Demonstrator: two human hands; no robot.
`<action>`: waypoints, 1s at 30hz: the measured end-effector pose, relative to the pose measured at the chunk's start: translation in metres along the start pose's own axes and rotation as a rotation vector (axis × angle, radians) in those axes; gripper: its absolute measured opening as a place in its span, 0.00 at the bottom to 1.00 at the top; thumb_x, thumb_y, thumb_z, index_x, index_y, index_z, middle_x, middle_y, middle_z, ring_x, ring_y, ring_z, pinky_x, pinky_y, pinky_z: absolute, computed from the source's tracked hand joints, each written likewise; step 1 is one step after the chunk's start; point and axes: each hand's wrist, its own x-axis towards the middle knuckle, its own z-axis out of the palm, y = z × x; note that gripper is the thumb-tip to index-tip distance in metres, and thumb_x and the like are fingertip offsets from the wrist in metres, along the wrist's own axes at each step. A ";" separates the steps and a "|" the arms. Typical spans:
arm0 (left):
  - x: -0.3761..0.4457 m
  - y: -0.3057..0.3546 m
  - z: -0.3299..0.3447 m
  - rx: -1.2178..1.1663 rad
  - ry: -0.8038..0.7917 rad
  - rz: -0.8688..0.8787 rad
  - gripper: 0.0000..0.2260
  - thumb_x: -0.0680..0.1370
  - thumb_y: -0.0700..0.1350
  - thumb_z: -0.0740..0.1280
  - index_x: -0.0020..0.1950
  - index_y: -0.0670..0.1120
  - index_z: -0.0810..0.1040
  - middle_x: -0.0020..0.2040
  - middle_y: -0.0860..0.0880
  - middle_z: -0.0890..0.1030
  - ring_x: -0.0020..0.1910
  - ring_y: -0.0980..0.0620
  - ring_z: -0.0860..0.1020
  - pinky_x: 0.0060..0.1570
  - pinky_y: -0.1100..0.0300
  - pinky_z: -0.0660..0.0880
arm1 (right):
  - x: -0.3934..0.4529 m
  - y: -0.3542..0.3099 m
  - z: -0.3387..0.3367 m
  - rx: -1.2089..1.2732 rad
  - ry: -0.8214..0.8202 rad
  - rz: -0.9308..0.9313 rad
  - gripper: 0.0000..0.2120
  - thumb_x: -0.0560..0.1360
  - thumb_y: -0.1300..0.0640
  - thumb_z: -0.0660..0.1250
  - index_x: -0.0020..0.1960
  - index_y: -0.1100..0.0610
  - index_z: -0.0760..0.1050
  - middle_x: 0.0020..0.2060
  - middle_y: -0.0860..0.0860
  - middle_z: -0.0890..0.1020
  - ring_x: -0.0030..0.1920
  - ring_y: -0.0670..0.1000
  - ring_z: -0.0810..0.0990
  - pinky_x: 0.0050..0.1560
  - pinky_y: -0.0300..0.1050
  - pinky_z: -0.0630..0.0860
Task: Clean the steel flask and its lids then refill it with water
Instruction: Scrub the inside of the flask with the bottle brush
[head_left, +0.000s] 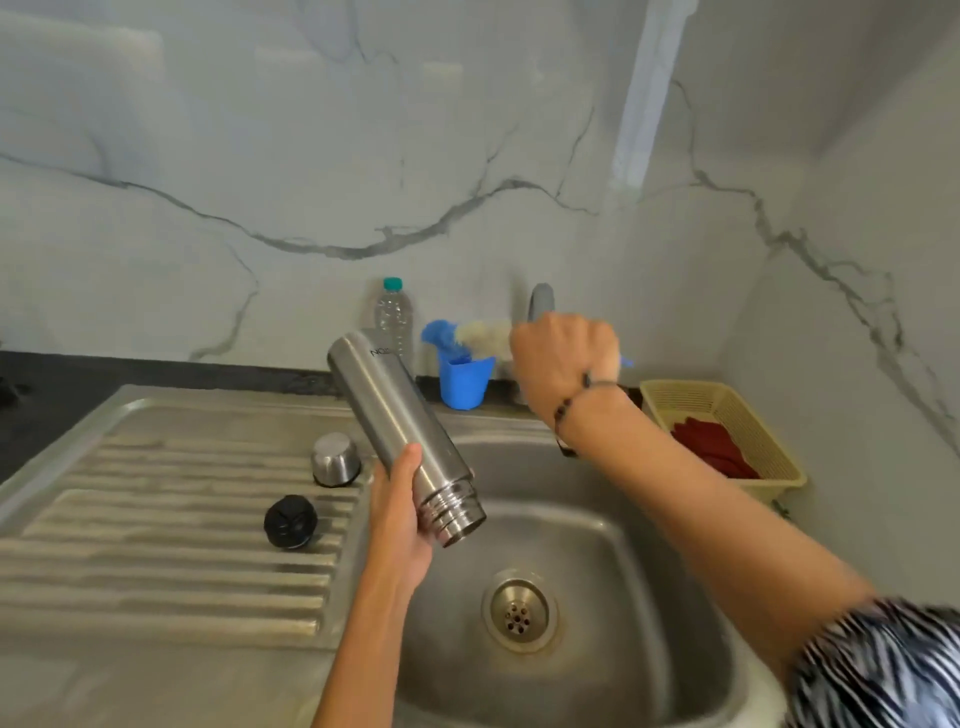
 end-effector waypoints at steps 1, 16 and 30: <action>-0.001 0.001 -0.001 -0.009 -0.001 -0.012 0.27 0.65 0.52 0.72 0.63 0.47 0.74 0.55 0.40 0.81 0.60 0.31 0.76 0.61 0.32 0.69 | 0.015 -0.007 -0.001 -0.038 0.006 -0.024 0.14 0.76 0.68 0.56 0.56 0.57 0.76 0.55 0.55 0.78 0.57 0.58 0.76 0.43 0.45 0.69; -0.005 0.018 -0.011 -0.025 -0.188 -0.083 0.28 0.68 0.47 0.68 0.66 0.41 0.69 0.50 0.37 0.81 0.42 0.38 0.83 0.32 0.52 0.80 | 0.088 -0.031 0.034 -0.254 -0.056 -0.112 0.10 0.73 0.71 0.58 0.39 0.58 0.72 0.37 0.51 0.76 0.34 0.50 0.73 0.27 0.39 0.57; 0.003 0.019 -0.015 -0.012 -0.192 -0.077 0.20 0.72 0.45 0.67 0.63 0.45 0.71 0.50 0.38 0.83 0.46 0.38 0.83 0.40 0.49 0.81 | 0.078 -0.023 0.028 -0.245 -0.050 -0.068 0.13 0.72 0.72 0.59 0.36 0.58 0.71 0.27 0.50 0.66 0.30 0.50 0.68 0.29 0.39 0.61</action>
